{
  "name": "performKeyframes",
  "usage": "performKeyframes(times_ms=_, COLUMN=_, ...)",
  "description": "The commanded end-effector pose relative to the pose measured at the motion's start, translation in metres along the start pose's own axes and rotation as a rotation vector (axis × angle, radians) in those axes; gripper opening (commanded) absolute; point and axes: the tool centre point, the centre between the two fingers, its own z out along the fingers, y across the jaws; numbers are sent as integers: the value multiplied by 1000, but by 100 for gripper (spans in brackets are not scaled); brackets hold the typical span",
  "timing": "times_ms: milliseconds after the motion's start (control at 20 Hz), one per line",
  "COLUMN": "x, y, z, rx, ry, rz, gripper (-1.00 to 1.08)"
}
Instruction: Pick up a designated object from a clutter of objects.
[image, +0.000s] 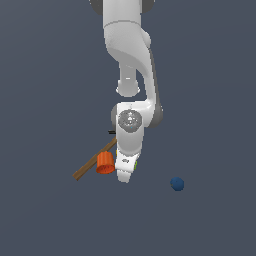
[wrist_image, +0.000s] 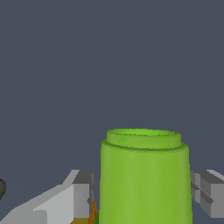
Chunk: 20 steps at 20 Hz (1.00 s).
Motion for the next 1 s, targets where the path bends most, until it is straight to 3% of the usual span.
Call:
performKeyframes(times_ms=0, x=6, y=-3, z=-12, rx=-2, ry=0, rz=-1, gripper=-100)
performKeyframes(times_ms=400, x=37, y=-22, z=-72, rx=-2, ry=-1, rz=-2, gripper=-100)
performKeyframes(times_ms=950, x=98, y=-59, z=-192, rx=-2, ry=-1, rz=-2, gripper=-100)
